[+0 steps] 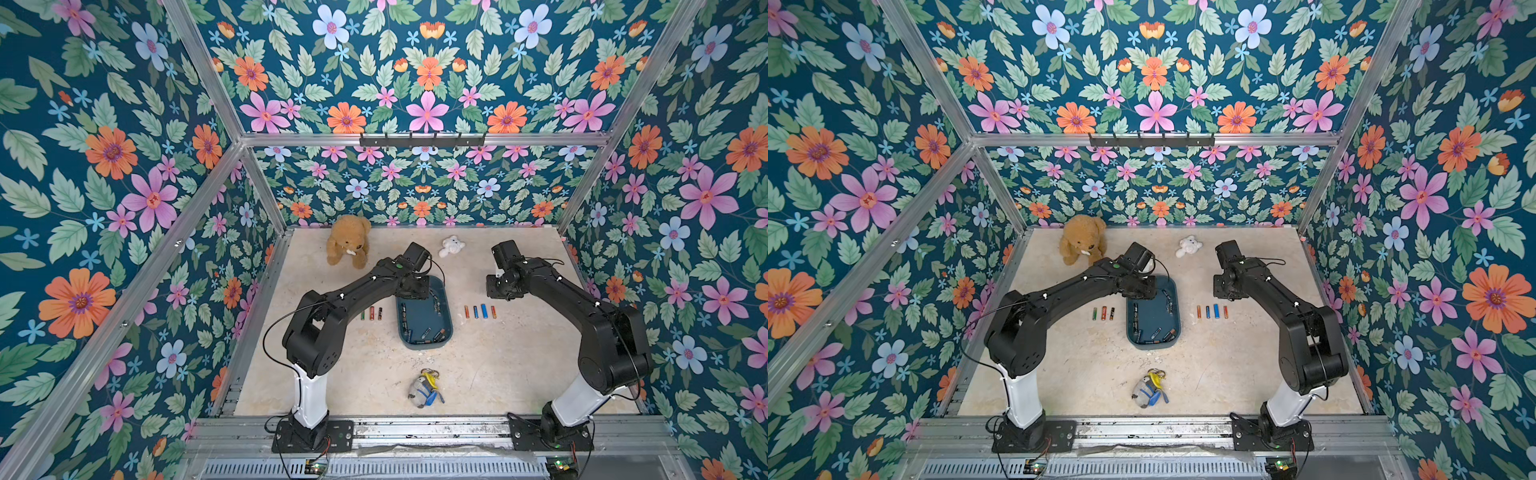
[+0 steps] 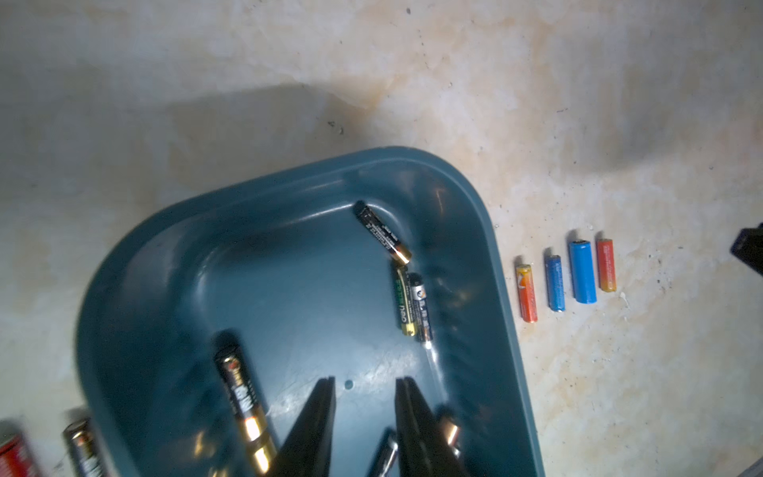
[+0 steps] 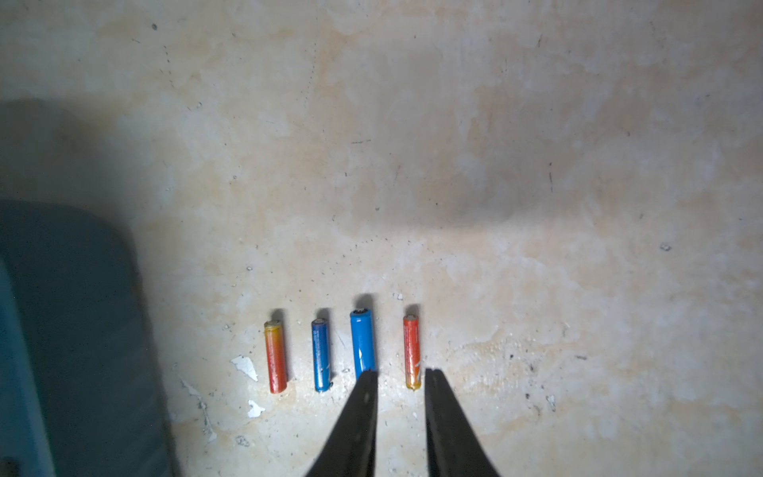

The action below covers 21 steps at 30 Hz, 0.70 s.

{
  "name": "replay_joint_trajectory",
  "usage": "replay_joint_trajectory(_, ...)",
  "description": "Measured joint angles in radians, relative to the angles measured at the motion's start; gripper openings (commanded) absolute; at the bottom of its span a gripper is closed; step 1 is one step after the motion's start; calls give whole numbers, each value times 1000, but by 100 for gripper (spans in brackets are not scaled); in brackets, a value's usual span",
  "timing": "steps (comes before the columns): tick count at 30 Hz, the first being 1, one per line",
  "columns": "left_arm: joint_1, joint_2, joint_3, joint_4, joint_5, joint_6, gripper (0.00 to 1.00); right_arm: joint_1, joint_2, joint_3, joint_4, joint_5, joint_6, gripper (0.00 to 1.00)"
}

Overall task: Take the batteries out of the storage box
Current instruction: Place the battery at the center of the board, then pick up the battery from the storage box.

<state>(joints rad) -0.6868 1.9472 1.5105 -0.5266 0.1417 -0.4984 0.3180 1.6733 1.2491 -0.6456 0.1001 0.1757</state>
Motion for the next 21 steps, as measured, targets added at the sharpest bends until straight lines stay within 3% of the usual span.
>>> replay_joint_trajectory(11, -47, 132, 66, 37, 34, -10, 31, 0, 0, 40, -8, -21, 7, 26)
replay_joint_trajectory(21, -61, 169, 66, 37, 20, -6, 31, 0, 0, 28, -10, -21, 7, 26)
